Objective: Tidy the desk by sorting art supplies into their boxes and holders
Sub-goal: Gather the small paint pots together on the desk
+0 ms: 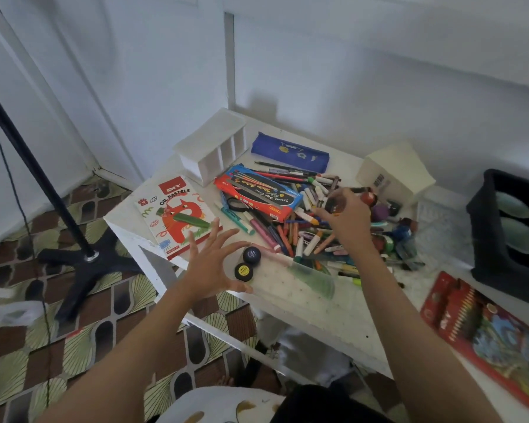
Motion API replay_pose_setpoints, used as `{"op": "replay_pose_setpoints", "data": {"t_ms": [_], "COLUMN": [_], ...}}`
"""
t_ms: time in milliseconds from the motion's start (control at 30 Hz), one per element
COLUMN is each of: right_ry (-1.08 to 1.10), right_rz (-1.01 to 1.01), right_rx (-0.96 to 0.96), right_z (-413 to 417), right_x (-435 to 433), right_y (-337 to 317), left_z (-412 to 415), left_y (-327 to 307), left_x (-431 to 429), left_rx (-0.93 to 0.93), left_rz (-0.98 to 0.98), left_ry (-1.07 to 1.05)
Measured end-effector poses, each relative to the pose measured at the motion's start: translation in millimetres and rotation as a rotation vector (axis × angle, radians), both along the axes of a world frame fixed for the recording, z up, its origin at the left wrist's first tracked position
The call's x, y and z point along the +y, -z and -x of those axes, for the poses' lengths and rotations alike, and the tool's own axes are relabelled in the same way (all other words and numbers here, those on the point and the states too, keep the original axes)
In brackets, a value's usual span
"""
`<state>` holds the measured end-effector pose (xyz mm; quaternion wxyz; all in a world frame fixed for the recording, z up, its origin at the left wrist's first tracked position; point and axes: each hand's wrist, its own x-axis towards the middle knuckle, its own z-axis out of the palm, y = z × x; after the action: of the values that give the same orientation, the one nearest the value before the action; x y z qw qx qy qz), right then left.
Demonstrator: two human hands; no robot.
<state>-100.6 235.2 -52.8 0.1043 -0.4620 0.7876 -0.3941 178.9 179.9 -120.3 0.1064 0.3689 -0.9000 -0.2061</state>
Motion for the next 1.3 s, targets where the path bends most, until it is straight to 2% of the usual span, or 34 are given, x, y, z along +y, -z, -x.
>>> {"op": "replay_pose_setpoints", "data": {"t_ms": [100, 233, 433, 667, 767, 967, 1067, 1167, 1300], "right_ry": [-0.224, -0.529, -0.577, -0.361, -0.227, -0.145, -0.044, 0.167, 0.297], "right_rz": [-0.057, -0.291, -0.427, -0.459, -0.451, -0.336, -0.174, -0.111, -0.311], "right_rx": [-0.178, -0.045, 0.097, 0.092, 0.019, -0.046, -0.029, 0.039, 0.275], "right_z": [-38, -79, -115, -126, -137, -135, -117, -78, -3], "right_x": [23, 35, 39, 47, 46, 53, 60, 62, 63], "right_y": [-5, 7, 22, 19, 23, 25, 18, 10, 12], "left_z": [0, 1, 1, 2, 3, 5, 5, 5, 3], "left_y": [0, 1, 7, 9, 13, 21, 22, 24, 26], "left_x": [-1, -2, -7, -10, -11, -15, -19, -20, -22], "left_rx": [0.007, 0.002, 0.082, 0.157, 0.227, 0.232, 0.218, 0.256, 0.347], "left_rz": [0.013, 0.054, 0.128, 0.179, 0.168, 0.173, 0.195, 0.135, 0.042], "left_ry": [0.001, 0.002, 0.048, 0.113, 0.152, 0.191, 0.215, 0.236, 0.224]}}
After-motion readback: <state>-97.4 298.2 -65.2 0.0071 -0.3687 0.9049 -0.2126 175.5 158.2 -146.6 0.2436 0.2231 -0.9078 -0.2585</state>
